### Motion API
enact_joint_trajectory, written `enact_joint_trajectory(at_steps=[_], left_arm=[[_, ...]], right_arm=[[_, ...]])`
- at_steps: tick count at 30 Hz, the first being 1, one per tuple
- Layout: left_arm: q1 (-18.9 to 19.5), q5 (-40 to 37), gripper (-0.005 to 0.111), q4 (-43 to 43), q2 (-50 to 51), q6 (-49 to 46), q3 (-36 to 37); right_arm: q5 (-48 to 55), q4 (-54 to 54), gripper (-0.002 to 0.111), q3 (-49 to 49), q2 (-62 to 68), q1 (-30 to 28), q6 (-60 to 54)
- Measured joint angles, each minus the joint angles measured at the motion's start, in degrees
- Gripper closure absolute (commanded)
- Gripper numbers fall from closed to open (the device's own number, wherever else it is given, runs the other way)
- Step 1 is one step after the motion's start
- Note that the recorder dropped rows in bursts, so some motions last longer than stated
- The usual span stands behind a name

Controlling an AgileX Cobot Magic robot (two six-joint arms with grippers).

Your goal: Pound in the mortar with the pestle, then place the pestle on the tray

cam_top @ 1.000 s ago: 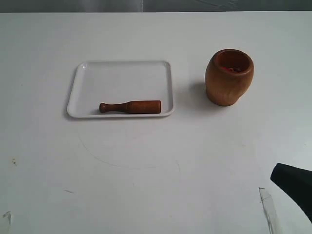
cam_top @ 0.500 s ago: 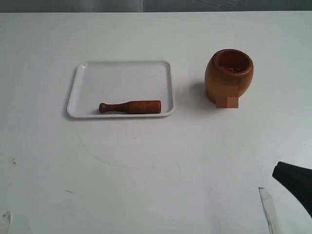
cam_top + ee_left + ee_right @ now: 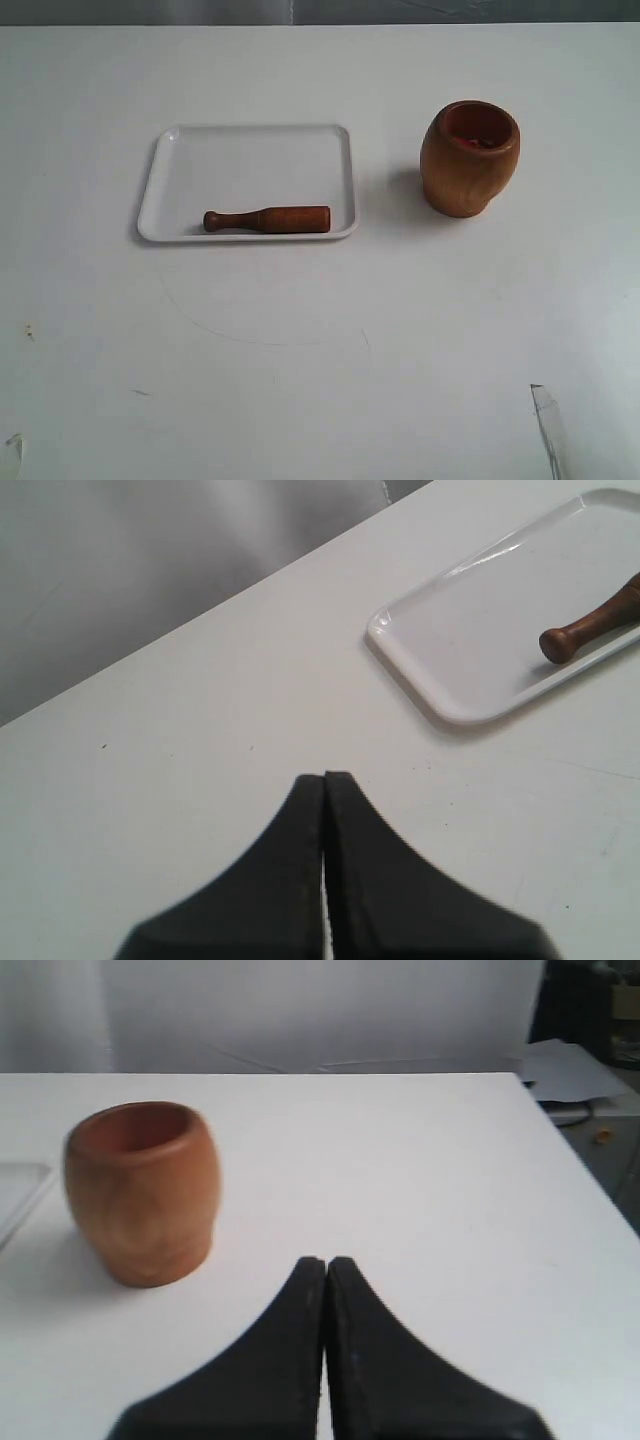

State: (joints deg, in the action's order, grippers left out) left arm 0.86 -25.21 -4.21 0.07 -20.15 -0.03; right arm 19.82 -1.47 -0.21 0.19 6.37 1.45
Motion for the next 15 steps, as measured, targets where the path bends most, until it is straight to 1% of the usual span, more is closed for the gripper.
enact_joint_trajectory(at_steps=[3,6,15], left_arm=[[0.00,0.00,0.107,0.00,0.00,0.00,0.00],[0.00,0.00,0.107,0.00,0.00,0.00,0.00],[0.00,0.00,0.107,0.00,0.00,0.00,0.00]], right_arm=[[0.00,0.02,0.108,0.00,0.00,-4.96,0.20],[0.00,0.39,0.108,0.00,0.00,-6.63,0.35],[0.21,0.73,0.108,0.00,0.00,-3.03,0.64]])
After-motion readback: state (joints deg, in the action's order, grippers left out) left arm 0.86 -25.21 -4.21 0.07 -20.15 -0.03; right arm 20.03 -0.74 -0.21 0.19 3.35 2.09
